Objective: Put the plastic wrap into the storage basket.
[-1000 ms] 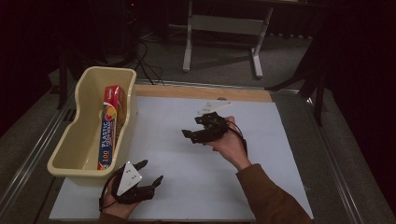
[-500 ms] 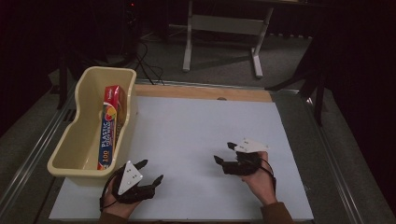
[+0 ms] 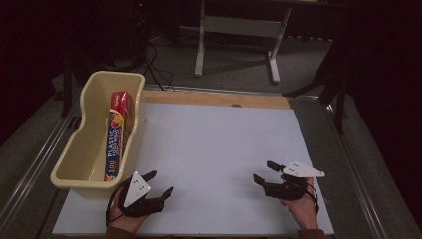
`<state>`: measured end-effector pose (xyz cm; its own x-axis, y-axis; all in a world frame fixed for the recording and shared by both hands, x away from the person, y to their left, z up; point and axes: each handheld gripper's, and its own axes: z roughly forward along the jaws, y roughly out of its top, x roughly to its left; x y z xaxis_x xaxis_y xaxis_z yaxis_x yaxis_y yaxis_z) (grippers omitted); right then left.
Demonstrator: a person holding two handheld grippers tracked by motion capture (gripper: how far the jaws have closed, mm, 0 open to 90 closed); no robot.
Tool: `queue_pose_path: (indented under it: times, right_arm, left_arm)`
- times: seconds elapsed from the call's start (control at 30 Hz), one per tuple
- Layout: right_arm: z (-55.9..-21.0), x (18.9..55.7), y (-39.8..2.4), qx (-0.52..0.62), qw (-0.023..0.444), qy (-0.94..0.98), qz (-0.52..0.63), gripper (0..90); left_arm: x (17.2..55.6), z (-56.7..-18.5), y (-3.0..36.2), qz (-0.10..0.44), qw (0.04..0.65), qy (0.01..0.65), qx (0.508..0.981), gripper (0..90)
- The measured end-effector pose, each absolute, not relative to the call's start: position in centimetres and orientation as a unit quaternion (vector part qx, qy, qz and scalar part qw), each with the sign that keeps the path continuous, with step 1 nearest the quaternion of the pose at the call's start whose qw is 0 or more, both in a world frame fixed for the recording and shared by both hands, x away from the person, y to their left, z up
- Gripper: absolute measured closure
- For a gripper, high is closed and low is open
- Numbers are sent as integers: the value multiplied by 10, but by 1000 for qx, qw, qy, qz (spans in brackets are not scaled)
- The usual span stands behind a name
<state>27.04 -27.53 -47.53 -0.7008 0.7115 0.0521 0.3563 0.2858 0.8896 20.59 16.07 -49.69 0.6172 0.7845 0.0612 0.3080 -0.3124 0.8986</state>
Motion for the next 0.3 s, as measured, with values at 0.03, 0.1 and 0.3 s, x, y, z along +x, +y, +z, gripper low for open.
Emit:
queue_pose_path:
  times: [0.03, 0.1, 0.3]
  right_arm:
    - [-474, 265, -281, 338, 188, 781, 490, 248]
    - [-474, 262, -285, 339, 189, 780, 492, 248]
    - [-476, 252, -296, 335, 180, 775, 505, 248]
  left_arm:
    - [206, -497, 161, 256, 466, 355, 769, 270]
    - [206, -496, 161, 256, 467, 355, 768, 270]
    - [205, -496, 161, 255, 468, 355, 768, 270]
